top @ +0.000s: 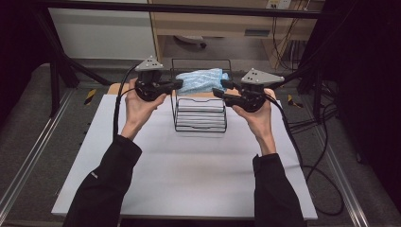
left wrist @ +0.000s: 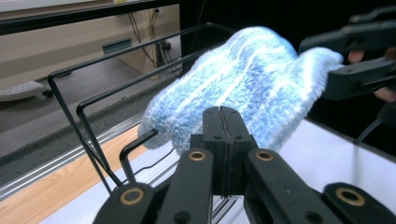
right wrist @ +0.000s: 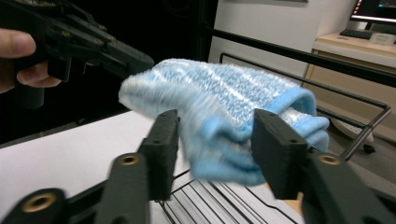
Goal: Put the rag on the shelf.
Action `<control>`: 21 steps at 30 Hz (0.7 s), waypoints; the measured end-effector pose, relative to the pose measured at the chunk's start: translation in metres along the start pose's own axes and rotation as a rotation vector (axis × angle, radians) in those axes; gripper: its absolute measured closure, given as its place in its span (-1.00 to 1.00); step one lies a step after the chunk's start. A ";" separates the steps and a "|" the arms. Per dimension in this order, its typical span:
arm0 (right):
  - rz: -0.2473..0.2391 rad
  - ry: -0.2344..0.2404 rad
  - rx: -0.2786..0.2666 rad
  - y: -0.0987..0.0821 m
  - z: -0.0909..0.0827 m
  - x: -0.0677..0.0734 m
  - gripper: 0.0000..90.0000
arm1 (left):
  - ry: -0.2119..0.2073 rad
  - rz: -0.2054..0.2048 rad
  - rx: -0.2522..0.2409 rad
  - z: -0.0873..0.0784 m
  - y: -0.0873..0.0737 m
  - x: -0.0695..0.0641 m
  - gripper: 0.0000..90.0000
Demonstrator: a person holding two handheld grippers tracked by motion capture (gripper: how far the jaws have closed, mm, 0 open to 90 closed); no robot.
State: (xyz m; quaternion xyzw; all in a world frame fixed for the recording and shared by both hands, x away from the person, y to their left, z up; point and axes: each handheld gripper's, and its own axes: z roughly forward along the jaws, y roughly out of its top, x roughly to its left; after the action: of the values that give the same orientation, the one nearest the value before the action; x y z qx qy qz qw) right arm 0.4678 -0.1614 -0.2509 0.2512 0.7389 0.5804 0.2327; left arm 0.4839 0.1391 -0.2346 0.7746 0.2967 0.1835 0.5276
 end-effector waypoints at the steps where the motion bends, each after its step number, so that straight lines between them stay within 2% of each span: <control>1: 0.001 -0.004 -0.003 0.001 -0.001 0.001 0.07 | 0.006 0.009 0.005 0.001 -0.001 -0.001 0.99; 5: 0.016 -0.010 -0.036 0.005 -0.006 0.002 -0.01 | 0.011 0.018 0.016 0.004 -0.004 -0.002 0.99; 6: 0.017 -0.010 -0.041 0.007 -0.007 0.003 0.02 | 0.012 0.018 0.017 0.005 -0.005 -0.002 1.00; 8: 0.018 -0.004 -0.043 0.009 -0.007 0.005 0.21 | 0.014 0.018 0.017 0.006 -0.006 -0.002 0.99; 11: 0.039 0.004 -0.002 0.009 -0.003 0.007 0.57 | 0.019 0.023 0.019 0.008 -0.008 -0.002 0.99; 15: 0.070 0.018 0.055 0.004 0.004 0.007 0.88 | 0.022 0.037 0.014 0.008 -0.009 -0.003 0.99; 17: 0.084 0.020 0.076 0.001 0.006 0.005 0.99 | 0.023 0.036 0.011 0.008 -0.011 -0.003 0.99; 21: 0.122 0.006 0.103 -0.007 0.007 0.001 1.00 | 0.023 0.031 0.012 0.009 -0.015 -0.001 0.99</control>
State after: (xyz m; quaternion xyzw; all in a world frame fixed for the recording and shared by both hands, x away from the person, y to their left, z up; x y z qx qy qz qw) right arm 0.4709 -0.1573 -0.2595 0.3058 0.7518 0.5554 0.1812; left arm 0.4848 0.1355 -0.2516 0.7802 0.2917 0.1990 0.5163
